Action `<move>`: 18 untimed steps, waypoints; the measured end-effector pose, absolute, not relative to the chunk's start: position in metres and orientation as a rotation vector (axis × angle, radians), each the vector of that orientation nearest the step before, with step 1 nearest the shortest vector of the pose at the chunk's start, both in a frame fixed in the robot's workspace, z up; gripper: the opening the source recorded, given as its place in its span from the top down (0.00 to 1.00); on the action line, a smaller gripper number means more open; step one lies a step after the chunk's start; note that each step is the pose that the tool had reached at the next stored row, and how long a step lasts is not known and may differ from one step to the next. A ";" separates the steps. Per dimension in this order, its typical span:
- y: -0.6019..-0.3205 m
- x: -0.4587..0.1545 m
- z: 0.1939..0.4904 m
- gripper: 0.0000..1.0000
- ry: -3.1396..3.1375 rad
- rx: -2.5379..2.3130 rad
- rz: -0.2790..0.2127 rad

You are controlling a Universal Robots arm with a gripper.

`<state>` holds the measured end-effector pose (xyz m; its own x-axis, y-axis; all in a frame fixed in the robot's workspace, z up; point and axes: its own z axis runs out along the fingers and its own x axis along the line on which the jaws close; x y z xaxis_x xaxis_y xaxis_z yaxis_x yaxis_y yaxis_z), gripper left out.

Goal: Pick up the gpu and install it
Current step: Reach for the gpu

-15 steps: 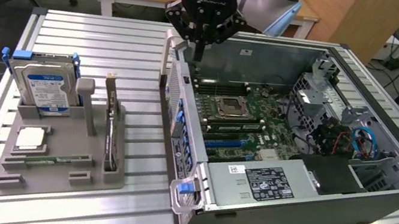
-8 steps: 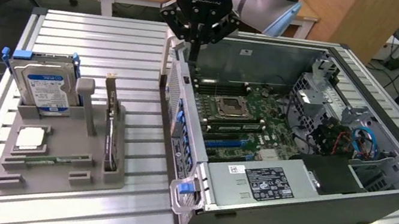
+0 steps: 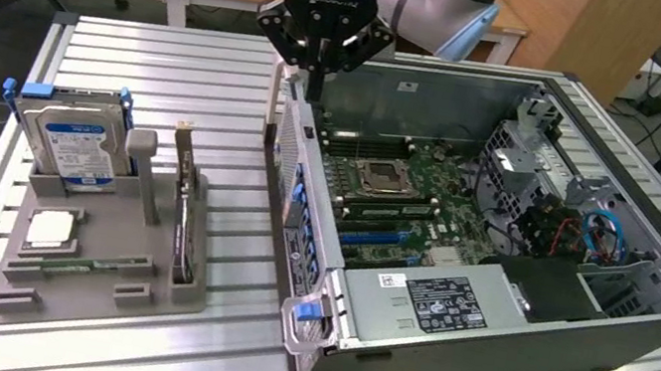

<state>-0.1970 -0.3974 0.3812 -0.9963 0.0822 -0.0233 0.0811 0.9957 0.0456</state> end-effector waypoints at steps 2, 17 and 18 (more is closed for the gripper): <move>-0.397 -0.199 0.381 0.86 3.113 0.128 0.070; -0.397 -0.208 0.380 0.86 3.113 0.128 0.070; -0.397 -0.209 0.380 0.86 3.113 0.128 0.070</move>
